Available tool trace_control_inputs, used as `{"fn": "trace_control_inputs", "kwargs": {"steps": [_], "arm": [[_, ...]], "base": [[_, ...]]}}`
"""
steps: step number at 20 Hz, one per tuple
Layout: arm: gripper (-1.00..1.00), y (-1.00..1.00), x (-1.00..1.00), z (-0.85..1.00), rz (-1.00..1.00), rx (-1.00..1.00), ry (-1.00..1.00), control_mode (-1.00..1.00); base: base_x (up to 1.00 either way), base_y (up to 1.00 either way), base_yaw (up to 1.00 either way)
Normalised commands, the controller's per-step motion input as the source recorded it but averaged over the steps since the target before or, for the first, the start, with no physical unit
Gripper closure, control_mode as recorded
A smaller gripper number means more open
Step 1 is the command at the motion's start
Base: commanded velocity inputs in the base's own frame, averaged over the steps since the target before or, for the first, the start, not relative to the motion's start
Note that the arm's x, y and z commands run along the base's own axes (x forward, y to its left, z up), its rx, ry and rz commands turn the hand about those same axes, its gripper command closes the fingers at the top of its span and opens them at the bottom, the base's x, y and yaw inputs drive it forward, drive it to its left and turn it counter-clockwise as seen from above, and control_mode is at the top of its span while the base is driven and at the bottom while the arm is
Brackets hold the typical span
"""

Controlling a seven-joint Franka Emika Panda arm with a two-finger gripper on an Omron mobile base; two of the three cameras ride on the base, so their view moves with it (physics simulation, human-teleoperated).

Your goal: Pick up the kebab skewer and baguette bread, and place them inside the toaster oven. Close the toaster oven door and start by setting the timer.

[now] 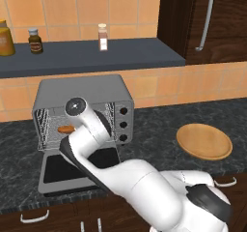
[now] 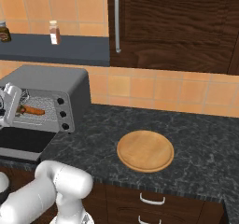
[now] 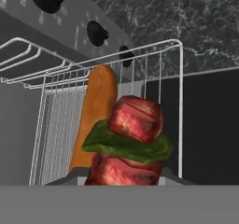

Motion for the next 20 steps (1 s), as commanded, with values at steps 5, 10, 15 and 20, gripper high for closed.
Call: {"fn": "trace_control_inputs", "kwargs": {"steps": [5,10,15,20], "arm": [[1.0,0.0,0.19,-0.41,0.05,0.0,0.0,-1.0],[1.0,0.0,0.38,-0.2,0.07,0.0,0.0,-1.0],[1.0,0.05,0.15,-0.06,0.04,0.0,0.01,-1.0],[-1.0,0.02,0.0,0.0,0.01,0.0,0.0,-1.0]], "base": [[0.0,0.0,0.0],[0.0,0.0,0.0],[0.0,0.0,0.0],[0.0,0.0,0.0]]}}
